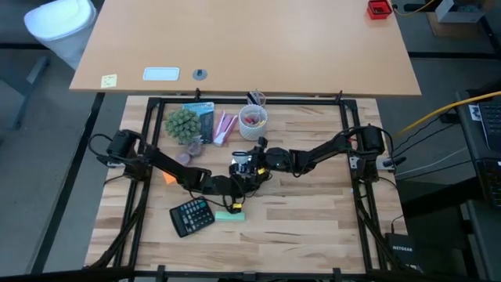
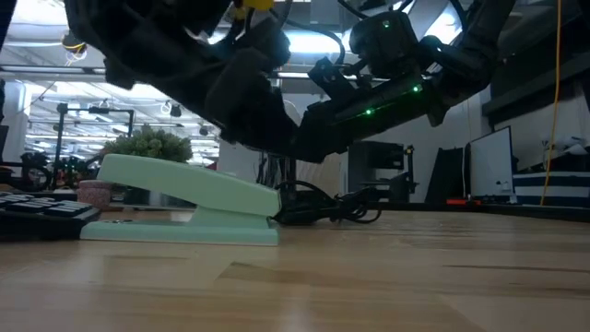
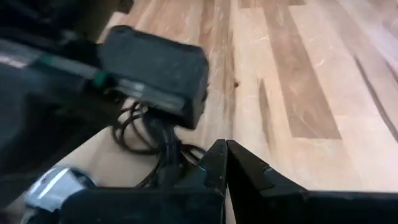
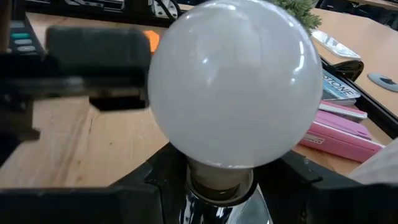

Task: Screw lightbulb
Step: Remove the lightbulb from the lamp

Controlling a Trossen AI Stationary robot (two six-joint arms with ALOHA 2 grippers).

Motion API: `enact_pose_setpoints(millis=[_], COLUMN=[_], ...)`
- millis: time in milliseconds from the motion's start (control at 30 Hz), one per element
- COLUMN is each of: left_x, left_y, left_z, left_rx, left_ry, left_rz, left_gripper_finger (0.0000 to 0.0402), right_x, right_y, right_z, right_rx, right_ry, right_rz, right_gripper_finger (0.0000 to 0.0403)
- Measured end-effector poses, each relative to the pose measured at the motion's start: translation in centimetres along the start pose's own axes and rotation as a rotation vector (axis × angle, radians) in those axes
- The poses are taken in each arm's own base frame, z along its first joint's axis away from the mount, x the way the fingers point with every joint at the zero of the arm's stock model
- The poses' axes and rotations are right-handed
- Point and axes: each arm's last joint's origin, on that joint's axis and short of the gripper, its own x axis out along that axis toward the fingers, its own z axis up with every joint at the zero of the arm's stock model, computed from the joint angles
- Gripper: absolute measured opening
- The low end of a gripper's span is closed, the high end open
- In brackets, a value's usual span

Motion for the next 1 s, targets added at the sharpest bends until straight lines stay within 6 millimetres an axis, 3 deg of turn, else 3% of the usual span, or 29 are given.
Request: enact_pose_setpoints(millis=[333, 1000], left_x=[1.9, 0.6], left_y=[0.7, -0.8], left_z=[-2.0, -4.4], left_rx=[0.019, -0.024], left_ry=[0.05, 0.22], left_rz=[0.023, 0.225], left_gripper_finger=[0.0, 0.0], right_x=[0.0, 0.0], right_y=[0.0, 0.0], right_z=[0.1, -0.1], right_rx=[-0.01, -0.011], right_ry=[-0.009, 0.012], right_rz=[-0.002, 0.004], right_gripper_finger=[0.0174, 0.0174])
